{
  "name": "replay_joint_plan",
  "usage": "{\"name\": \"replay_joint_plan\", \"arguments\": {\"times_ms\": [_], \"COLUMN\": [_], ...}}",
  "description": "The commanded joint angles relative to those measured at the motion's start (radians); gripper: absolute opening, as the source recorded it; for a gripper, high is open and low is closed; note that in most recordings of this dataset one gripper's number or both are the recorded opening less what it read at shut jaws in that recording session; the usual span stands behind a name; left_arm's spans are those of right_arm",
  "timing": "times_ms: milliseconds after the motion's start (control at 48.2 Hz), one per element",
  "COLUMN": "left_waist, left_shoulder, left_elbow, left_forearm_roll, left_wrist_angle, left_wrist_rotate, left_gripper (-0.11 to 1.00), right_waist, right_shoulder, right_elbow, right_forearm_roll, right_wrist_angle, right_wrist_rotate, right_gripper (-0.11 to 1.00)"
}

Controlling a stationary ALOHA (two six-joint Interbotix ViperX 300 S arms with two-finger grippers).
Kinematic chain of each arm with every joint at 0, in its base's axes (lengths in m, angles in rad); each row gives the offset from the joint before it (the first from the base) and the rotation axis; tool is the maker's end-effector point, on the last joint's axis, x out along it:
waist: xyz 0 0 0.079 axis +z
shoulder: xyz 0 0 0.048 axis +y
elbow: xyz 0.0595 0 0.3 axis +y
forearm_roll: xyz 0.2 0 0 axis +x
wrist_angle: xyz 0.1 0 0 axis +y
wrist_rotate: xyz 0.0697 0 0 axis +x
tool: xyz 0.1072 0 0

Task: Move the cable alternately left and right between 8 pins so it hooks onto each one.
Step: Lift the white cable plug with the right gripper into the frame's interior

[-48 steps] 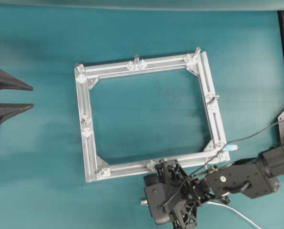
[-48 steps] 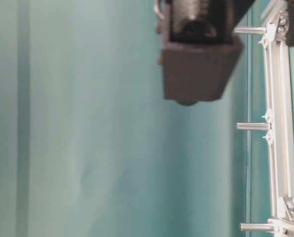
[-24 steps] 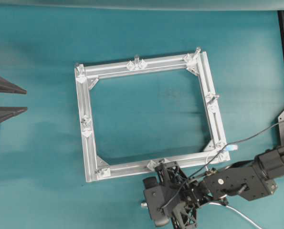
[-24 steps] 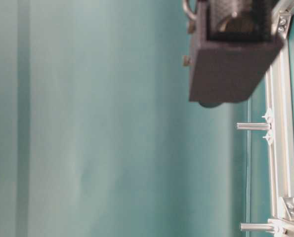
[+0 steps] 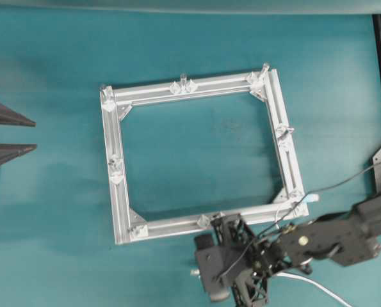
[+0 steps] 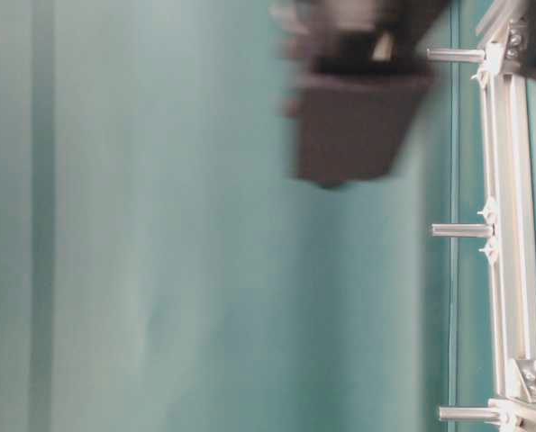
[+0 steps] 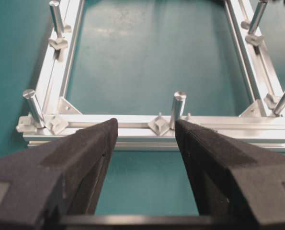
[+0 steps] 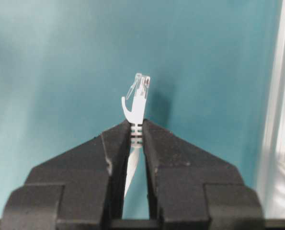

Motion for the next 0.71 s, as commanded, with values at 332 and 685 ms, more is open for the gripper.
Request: {"name": "replay_joint_plan", "arguments": {"times_ms": [332, 685], "left_waist": [-0.002, -0.002], "left_shoulder": [0.008, 0.008], "left_elbow": [0.002, 0.012], "left_forearm_roll": [0.003, 0.003], "left_wrist_angle": [-0.009, -0.023], "left_wrist_rotate": [0.003, 0.003], "left_gripper": [0.64, 0.64], "right_waist": [0.023, -0.109], "right_shoulder": [-0.250, -0.314], "right_elbow": [0.183, 0.230], "right_forearm_roll": [-0.002, -0.137], "right_wrist_angle": [0.037, 0.133], "right_wrist_rotate": [0.244, 0.489], "right_gripper": [0.10, 0.10]}}
